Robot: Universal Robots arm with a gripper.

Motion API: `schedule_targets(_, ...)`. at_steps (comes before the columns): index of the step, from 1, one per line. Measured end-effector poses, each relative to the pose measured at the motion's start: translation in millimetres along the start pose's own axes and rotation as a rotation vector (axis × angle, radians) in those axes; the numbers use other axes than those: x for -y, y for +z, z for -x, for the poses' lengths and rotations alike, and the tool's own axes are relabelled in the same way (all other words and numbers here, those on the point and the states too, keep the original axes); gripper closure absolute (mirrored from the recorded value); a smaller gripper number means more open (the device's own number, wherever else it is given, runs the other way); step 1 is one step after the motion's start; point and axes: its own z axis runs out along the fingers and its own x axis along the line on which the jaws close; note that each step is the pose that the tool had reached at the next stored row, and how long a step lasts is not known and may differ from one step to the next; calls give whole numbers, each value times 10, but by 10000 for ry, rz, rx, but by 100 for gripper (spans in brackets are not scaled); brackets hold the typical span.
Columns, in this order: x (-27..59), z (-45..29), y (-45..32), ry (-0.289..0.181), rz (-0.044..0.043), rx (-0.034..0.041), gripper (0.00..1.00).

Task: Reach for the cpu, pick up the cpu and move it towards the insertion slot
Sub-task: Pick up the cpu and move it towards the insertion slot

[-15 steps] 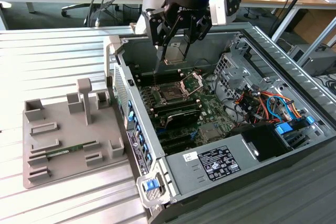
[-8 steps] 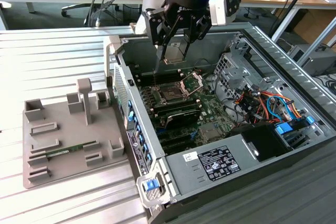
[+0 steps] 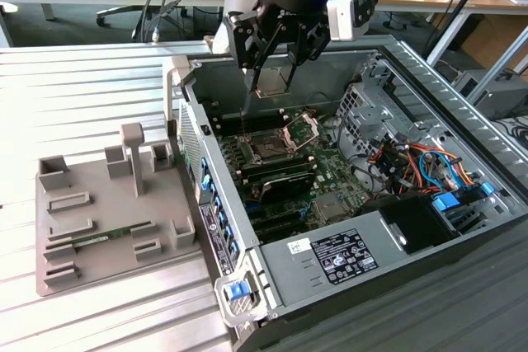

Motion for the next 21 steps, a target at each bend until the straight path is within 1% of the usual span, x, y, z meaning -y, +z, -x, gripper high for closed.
schedule_targets(10,1,13,2,0,0,0,45)
schedule_targets(18,4,47,10,0,1,0,45)
schedule_targets(21,6,70,18,0,0,-1,45)
